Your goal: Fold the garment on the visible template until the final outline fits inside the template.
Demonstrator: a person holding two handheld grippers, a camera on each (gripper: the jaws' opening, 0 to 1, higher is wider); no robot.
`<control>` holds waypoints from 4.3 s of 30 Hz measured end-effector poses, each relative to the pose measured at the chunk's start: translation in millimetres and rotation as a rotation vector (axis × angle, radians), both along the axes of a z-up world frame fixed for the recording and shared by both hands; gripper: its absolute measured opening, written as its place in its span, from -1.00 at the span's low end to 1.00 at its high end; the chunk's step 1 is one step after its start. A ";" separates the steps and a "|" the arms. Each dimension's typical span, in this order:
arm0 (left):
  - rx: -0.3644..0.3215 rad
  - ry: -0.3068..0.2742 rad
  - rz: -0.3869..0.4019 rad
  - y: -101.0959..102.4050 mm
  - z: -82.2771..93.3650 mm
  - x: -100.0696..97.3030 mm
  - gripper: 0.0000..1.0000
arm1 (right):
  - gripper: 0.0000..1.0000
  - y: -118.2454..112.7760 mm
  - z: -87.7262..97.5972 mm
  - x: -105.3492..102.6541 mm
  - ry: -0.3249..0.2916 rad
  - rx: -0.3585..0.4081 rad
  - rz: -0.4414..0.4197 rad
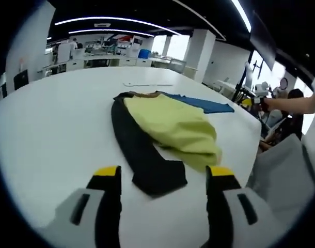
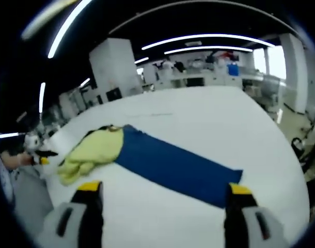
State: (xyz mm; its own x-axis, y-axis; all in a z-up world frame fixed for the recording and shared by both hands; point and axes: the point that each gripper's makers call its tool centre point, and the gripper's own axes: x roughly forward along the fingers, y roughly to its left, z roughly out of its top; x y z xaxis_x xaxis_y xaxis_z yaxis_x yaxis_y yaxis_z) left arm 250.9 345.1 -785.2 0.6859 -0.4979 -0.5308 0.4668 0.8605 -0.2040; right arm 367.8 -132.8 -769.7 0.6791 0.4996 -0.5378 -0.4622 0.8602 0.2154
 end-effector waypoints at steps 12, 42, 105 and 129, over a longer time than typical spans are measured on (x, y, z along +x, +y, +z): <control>0.274 -0.057 -0.212 -15.8 -19.1 -8.9 -0.40 | 0.99 -1.7 1.6 -10.0 0.007 0.026 -0.012; 0.516 -0.088 -0.333 -18.2 -47.9 -9.5 -0.45 | 0.91 0.5 4.6 -14.5 0.010 0.076 -0.043; -0.208 0.092 0.727 188.3 -35.3 39.2 -1.00 | 0.99 5.2 -2.8 -25.1 0.040 0.076 -0.044; 0.238 -0.034 0.444 135.3 -24.7 59.2 0.27 | 0.98 10.9 -7.1 -29.0 0.050 0.095 -0.053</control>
State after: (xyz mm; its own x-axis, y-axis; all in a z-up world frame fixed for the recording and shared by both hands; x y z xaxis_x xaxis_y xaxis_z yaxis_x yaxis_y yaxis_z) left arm 310.2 480.5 -809.9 0.8226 -0.0221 -0.5681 0.0484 0.9983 0.0312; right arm 338.8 -121.9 -776.9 0.6796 0.5135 -0.5239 -0.4028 0.8581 0.3184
